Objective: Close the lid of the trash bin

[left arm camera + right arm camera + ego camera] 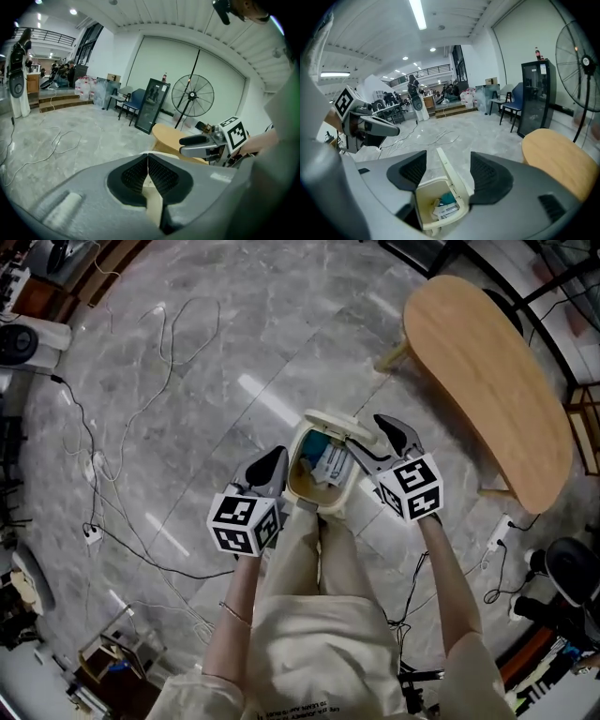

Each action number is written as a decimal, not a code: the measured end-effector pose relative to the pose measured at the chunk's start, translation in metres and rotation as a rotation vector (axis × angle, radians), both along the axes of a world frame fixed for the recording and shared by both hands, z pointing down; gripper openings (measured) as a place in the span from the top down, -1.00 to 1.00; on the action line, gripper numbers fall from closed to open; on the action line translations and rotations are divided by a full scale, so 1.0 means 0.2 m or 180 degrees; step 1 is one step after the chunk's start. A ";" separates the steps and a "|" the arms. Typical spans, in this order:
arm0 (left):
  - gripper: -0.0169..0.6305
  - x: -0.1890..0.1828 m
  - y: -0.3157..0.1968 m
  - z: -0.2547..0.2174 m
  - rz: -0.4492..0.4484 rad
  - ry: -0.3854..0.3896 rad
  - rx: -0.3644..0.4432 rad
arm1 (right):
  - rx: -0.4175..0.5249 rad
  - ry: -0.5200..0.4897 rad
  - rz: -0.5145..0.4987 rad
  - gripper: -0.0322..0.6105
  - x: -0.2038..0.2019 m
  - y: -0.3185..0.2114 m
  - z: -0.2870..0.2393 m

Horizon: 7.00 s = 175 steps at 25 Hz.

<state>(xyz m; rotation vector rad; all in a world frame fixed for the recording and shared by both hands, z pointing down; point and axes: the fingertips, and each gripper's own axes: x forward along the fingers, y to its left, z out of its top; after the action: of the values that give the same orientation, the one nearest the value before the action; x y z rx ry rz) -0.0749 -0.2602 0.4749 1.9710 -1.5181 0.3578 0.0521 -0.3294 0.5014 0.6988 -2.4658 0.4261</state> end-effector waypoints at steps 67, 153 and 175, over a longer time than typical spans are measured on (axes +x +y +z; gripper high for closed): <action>0.88 0.12 0.74 0.50 -0.0323 0.0528 -0.0249 | 0.0267 0.0718 -0.0634 0.00 -0.15 0.79 0.57; 0.88 0.08 0.79 0.93 -0.0028 0.0718 -0.0483 | -0.0416 0.0811 0.0387 0.88 -0.13 0.97 1.17; 0.88 0.05 0.80 0.16 0.0126 0.0530 0.0123 | -0.0116 -0.0101 0.0730 0.88 -0.09 0.98 0.15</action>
<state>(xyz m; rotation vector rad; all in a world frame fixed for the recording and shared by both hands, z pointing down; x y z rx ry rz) -0.0650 -0.1001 0.5063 2.0097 -1.3922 0.1767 0.0331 -0.1344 0.5309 0.9709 -2.4093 0.5704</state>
